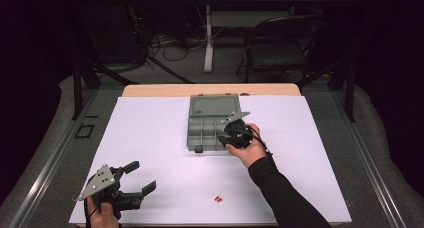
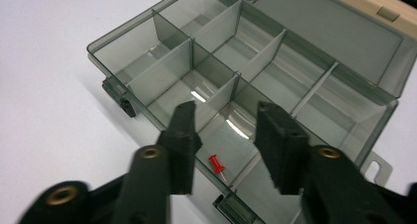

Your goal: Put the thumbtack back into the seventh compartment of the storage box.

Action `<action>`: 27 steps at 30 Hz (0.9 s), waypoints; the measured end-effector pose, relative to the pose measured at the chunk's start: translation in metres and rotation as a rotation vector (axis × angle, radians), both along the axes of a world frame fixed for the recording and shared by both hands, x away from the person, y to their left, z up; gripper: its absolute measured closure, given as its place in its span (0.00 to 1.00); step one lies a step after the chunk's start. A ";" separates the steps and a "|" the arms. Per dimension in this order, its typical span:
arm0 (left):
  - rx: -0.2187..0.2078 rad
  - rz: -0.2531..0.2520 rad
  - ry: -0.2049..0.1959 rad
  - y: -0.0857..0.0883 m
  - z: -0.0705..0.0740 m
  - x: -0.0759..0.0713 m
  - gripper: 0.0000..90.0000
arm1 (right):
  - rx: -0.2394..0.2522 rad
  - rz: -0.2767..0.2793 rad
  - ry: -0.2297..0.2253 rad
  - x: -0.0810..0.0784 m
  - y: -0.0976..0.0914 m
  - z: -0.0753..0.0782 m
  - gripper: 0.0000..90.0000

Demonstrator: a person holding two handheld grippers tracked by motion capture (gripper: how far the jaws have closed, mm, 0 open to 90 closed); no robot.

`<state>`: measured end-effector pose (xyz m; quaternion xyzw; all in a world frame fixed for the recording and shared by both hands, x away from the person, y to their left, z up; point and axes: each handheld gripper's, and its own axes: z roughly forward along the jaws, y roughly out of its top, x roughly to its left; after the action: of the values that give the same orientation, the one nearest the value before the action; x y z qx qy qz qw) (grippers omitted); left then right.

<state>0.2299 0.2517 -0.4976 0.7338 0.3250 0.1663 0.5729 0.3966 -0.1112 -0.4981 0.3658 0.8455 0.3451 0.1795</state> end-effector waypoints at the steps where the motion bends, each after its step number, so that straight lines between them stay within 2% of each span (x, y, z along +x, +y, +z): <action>1: 0.001 0.002 0.001 0.000 0.000 0.000 0.12 | 0.004 -0.002 -0.004 -0.002 0.000 0.001 0.61; 7: -0.002 0.004 0.001 0.000 0.000 0.000 0.12 | 0.039 0.012 -0.019 -0.017 -0.004 0.008 0.53; 10: 0.000 0.005 0.003 0.000 0.000 0.000 0.12 | 0.055 0.030 -0.058 -0.032 -0.006 0.015 0.51; 11: 0.000 0.005 0.003 0.000 0.000 0.000 0.12 | 0.055 0.030 -0.058 -0.032 -0.006 0.015 0.51; 15: -0.002 0.005 0.002 0.000 0.000 0.000 0.12 | 0.082 0.051 -0.084 -0.052 -0.010 0.019 0.50; 23: -0.001 0.004 0.001 -0.002 0.000 -0.001 0.12 | 0.143 0.075 -0.092 -0.082 -0.020 0.020 0.47; 27: 0.003 0.004 0.001 -0.002 0.000 -0.001 0.12 | 0.148 0.091 -0.098 -0.096 -0.025 0.019 0.48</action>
<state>0.2290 0.2497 -0.4975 0.7341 0.3266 0.1674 0.5713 0.3010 -0.1359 -0.4786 0.3220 0.8235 0.4321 0.1773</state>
